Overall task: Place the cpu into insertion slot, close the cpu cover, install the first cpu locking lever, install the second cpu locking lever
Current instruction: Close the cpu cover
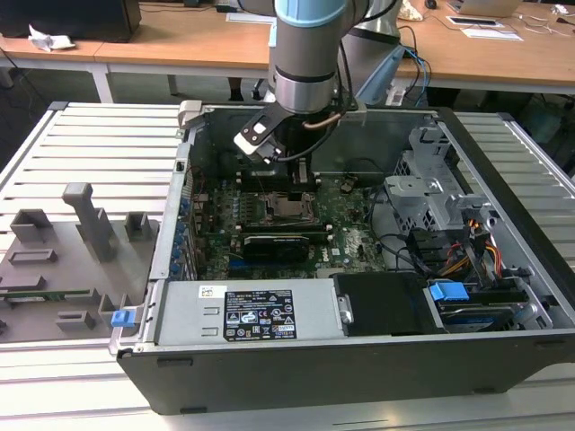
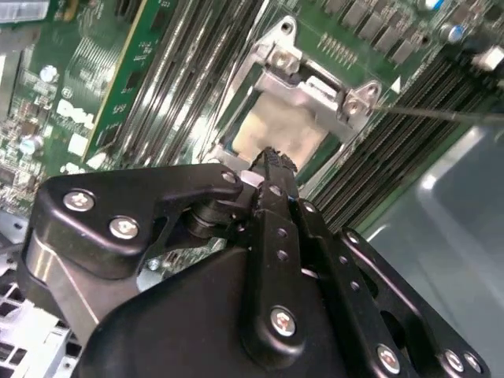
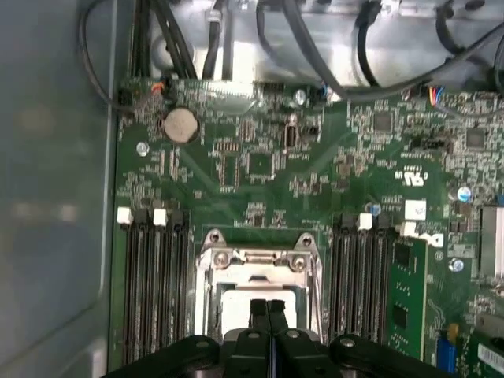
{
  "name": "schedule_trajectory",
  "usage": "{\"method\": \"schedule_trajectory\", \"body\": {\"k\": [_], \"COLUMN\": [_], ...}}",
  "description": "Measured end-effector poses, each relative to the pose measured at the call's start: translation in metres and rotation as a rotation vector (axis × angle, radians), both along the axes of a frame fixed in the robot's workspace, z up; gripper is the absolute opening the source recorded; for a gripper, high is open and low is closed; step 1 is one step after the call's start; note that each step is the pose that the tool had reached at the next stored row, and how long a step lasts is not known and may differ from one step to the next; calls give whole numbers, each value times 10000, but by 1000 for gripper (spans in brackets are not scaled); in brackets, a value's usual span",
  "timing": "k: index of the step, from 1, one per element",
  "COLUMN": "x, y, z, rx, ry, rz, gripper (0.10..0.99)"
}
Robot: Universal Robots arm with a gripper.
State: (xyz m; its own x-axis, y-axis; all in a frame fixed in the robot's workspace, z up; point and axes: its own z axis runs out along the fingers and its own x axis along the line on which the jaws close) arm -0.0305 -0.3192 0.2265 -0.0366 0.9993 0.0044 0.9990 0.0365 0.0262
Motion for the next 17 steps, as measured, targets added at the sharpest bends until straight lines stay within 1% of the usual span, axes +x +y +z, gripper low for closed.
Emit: {"method": "schedule_trajectory", "body": {"k": [7, 9, 10, 11, 17], "x": [-150, -193, -210, -219, -228], "y": [0, 0, 0, 0, 0], "z": [-25, -41, -63, -93, -167], "rx": [37, 35, 35, 35, 34], "ry": [0, 0, 1, 1, 1], "rz": [70, 69, 71, 70, 70], "gripper": [106, 106, 106, 106, 106]}}
